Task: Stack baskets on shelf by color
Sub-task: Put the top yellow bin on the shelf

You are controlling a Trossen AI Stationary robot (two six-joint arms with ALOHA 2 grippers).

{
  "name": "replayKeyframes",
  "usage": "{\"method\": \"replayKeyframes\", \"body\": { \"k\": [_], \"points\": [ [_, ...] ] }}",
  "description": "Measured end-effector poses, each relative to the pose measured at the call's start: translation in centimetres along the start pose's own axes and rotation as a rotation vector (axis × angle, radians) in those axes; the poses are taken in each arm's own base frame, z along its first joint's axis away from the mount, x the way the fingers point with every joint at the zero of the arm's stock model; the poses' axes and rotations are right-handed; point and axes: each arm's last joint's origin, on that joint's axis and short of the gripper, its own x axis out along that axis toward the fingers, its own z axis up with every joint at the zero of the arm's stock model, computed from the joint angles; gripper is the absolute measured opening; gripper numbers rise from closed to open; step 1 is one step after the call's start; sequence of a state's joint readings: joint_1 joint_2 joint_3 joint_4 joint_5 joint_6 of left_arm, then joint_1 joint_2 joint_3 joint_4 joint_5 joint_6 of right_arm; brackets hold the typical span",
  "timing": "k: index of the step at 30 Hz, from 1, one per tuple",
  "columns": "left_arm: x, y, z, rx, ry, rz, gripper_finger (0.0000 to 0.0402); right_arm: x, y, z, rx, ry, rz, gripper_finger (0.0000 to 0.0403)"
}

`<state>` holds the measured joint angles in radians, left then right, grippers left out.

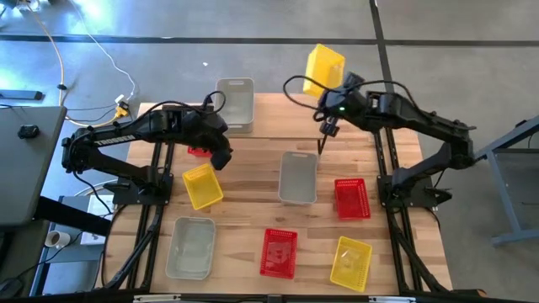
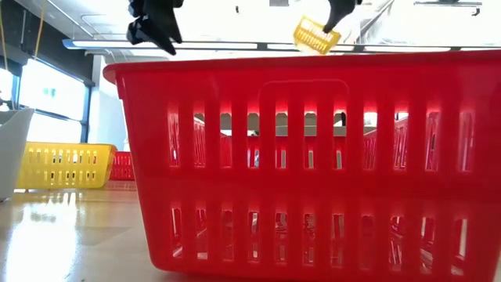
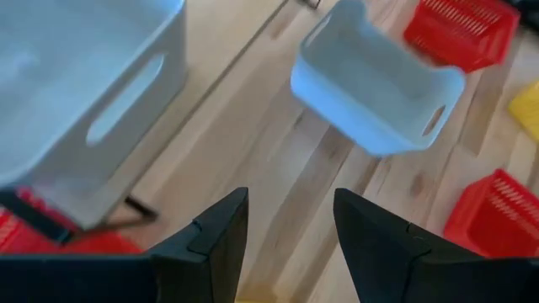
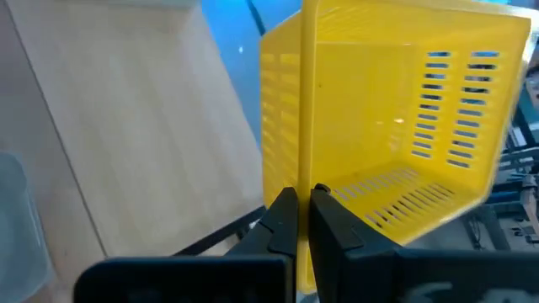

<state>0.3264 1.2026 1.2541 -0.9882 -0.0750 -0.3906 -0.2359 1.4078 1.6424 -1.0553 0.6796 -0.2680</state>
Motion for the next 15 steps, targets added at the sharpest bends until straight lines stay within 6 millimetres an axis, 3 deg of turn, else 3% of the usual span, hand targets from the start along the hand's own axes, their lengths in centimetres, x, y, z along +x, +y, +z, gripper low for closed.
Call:
{"method": "replayKeyframes", "body": {
  "k": [15],
  "points": [
    [-0.3,-0.9,-1.9,0.068,0.103,0.101,0.0166,7.1,6.2,1.0,-0.176,0.243,0.251,0.0000]
  ]
}}
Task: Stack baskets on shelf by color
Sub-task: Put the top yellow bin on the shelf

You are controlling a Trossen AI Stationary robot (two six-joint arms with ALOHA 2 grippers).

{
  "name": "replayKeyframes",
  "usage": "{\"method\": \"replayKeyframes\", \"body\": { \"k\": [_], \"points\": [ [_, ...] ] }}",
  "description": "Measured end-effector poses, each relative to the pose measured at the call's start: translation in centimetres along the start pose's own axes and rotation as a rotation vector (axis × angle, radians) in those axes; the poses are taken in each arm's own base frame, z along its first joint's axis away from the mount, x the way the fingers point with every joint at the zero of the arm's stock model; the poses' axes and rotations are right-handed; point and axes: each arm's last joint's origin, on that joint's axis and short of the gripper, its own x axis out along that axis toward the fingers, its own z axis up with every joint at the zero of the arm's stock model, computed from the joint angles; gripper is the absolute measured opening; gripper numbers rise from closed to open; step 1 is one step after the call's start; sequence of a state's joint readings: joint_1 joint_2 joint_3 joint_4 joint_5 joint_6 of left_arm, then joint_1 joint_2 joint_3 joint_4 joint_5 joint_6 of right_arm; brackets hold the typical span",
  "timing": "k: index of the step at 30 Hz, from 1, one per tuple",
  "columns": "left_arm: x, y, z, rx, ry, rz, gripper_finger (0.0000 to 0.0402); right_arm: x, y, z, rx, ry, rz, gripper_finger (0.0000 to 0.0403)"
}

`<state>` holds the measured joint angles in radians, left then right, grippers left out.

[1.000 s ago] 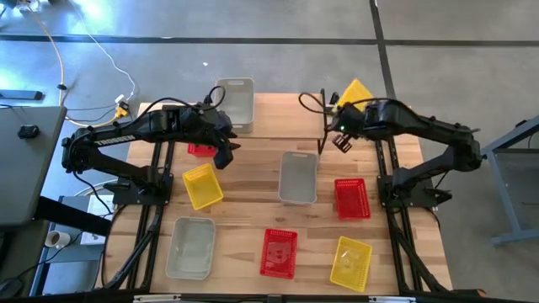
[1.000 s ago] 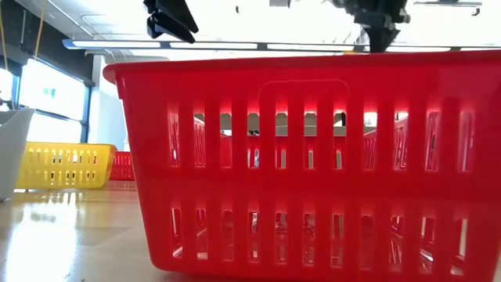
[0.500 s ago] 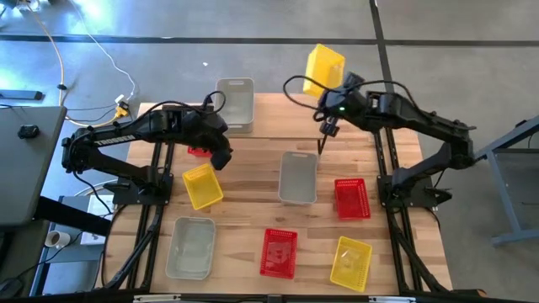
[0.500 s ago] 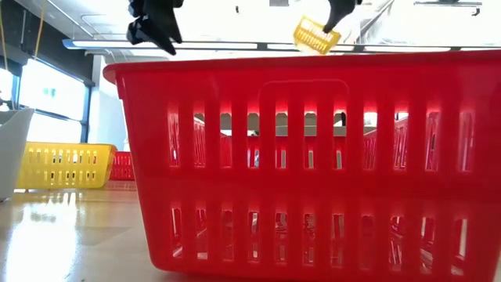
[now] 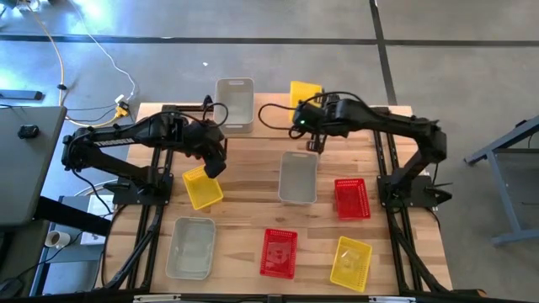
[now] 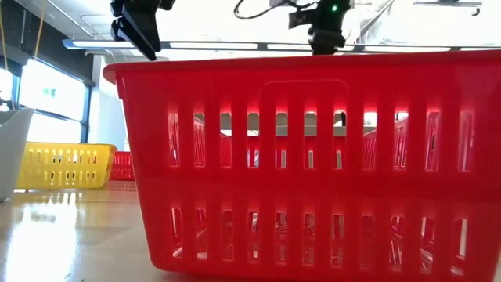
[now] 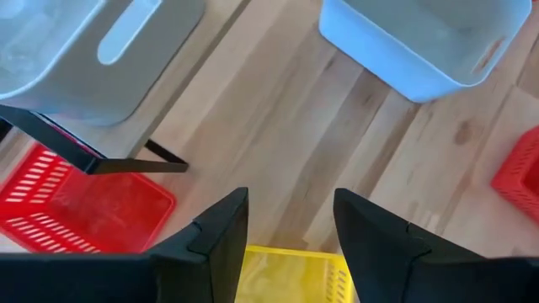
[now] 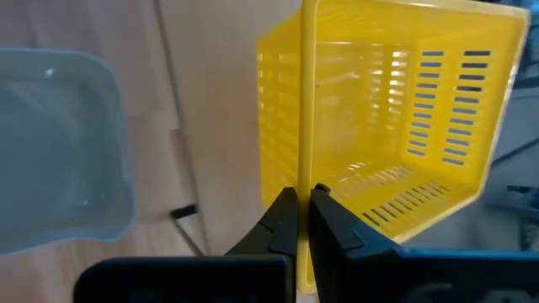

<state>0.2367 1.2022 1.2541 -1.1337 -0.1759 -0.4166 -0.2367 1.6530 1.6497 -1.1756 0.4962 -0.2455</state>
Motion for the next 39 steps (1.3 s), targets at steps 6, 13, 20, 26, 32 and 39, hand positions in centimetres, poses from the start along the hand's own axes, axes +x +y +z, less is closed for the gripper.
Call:
{"method": "replayKeyframes", "body": {
  "k": [6,13,20,26,32,39],
  "points": [
    [0.0,0.0,0.0,0.003,-0.001,0.002,0.0166,1.6,0.8,0.2,-0.004,0.086,0.022,0.0000],
    [0.0,0.0,0.0,0.011,-0.002,0.002,0.0166,1.9,1.1,-0.1,-0.017,0.130,0.038,0.0000],
    [0.0,0.0,0.0,0.029,-0.002,0.002,0.0166,2.1,1.2,-0.1,-0.006,0.124,0.104,0.0000],
    [0.0,-0.1,0.0,0.037,-0.002,0.001,0.0166,2.2,1.1,-0.2,0.004,0.128,0.103,0.0000],
    [0.0,-0.1,0.0,0.048,-0.002,0.001,0.0166,2.2,1.1,-0.2,0.005,0.130,0.106,0.0007],
    [0.0,-0.1,0.0,0.060,-0.002,0.001,0.0166,2.3,1.1,-0.2,0.029,0.126,0.104,0.0041]
  ]
}}
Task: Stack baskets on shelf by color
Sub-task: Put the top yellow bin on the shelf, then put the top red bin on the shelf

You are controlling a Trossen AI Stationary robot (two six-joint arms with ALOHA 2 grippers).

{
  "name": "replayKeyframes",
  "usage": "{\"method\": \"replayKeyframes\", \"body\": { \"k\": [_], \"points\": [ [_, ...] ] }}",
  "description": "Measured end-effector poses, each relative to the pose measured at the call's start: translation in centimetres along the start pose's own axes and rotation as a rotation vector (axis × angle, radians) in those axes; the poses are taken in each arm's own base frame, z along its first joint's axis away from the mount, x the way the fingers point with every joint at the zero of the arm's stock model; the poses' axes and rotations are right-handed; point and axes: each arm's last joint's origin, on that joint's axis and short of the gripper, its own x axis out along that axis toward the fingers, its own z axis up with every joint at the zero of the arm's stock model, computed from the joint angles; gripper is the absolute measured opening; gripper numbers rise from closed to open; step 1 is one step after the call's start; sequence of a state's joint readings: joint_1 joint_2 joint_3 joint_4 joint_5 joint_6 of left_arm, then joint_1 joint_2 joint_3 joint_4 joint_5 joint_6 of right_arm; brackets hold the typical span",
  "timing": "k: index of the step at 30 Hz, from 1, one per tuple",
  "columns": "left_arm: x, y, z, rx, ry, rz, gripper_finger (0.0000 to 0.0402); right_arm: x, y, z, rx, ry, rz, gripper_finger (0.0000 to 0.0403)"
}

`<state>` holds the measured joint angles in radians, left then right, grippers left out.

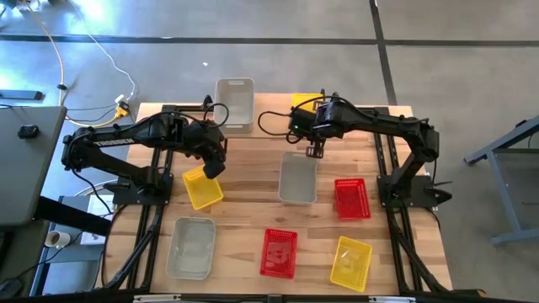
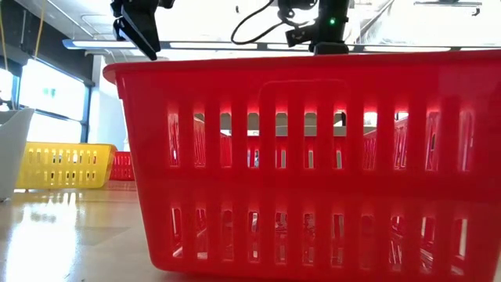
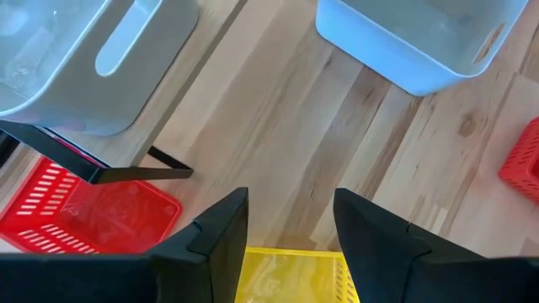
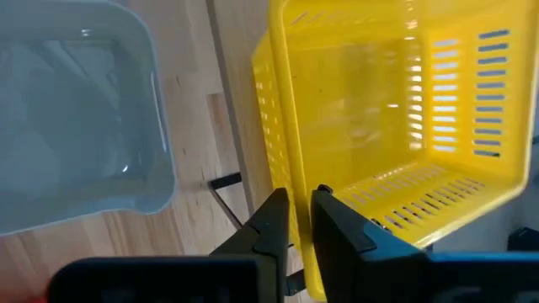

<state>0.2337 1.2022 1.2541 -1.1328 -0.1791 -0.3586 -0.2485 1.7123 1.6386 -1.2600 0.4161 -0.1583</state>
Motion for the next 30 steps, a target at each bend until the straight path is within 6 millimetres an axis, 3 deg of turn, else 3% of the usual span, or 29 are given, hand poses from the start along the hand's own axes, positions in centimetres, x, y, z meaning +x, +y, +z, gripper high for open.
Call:
{"method": "replayKeyframes", "body": {
  "k": [7,30],
  "points": [
    [0.0,0.0,0.0,0.021,-0.002,0.004,0.0166,-0.2,-0.1,0.2,0.016,-0.016,-0.001,0.0068],
    [-0.5,1.0,-0.3,0.089,0.002,0.096,0.0166,-3.4,-1.3,0.5,0.200,-0.076,0.049,0.0069]
  ]
}}
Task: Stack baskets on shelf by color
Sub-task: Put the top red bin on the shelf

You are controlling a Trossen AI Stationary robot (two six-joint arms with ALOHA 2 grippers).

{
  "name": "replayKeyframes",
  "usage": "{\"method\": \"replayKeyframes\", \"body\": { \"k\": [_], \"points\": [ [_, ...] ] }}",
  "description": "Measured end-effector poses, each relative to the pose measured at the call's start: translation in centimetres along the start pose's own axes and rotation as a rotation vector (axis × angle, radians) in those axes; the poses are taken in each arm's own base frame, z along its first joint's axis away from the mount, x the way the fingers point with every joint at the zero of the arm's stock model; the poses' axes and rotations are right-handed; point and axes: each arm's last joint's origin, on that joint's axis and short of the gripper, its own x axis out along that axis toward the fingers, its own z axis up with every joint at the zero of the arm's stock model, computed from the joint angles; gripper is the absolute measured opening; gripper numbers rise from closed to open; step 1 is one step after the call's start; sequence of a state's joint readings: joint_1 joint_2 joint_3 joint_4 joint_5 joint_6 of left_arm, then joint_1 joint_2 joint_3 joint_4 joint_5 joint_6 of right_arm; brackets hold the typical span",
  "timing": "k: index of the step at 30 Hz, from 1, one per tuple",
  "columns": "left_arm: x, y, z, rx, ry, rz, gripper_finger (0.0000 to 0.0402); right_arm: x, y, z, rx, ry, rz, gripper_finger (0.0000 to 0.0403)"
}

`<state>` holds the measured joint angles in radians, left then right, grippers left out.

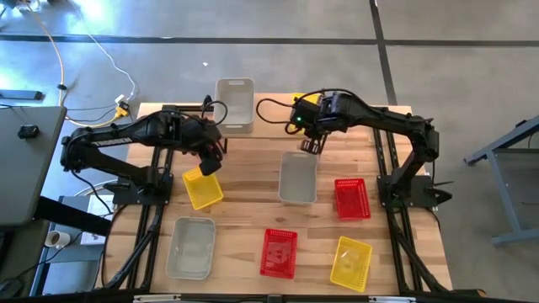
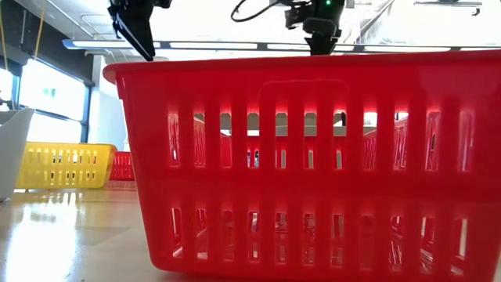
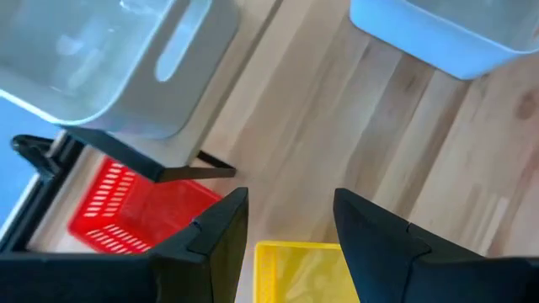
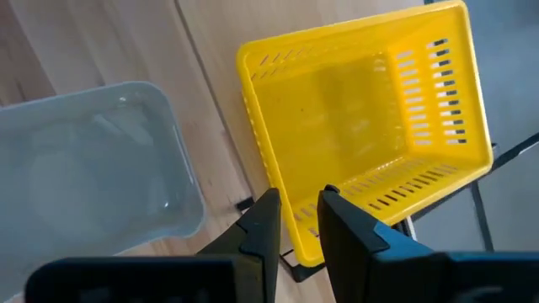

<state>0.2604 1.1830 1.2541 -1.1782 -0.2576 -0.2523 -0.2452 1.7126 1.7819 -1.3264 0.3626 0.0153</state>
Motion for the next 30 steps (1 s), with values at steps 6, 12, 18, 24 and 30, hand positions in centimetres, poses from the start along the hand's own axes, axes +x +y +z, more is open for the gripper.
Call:
{"method": "replayKeyframes", "body": {
  "k": [6,12,18,24,30],
  "points": [
    [-1.2,1.1,-0.7,0.018,-0.022,0.001,0.0166,-0.8,0.5,0.2,0.036,-0.026,0.008,0.0069],
    [-2.2,2.0,-2.2,0.036,0.032,0.018,0.0166,-2.1,0.9,0.4,0.123,-0.056,0.022,0.0069],
    [-2.8,2.7,-3.2,0.019,0.084,0.062,0.0166,-3.3,1.4,0.6,0.199,-0.094,0.039,0.0069],
    [-3.1,4.1,-3.6,-0.042,0.094,0.155,0.0166,-3.6,2.0,0.5,0.245,-0.097,0.047,0.0069],
    [-3.3,5.4,-3.9,-0.122,0.103,0.178,0.0166,-3.8,2.4,0.5,0.278,-0.104,0.039,0.0069]
  ]
}}
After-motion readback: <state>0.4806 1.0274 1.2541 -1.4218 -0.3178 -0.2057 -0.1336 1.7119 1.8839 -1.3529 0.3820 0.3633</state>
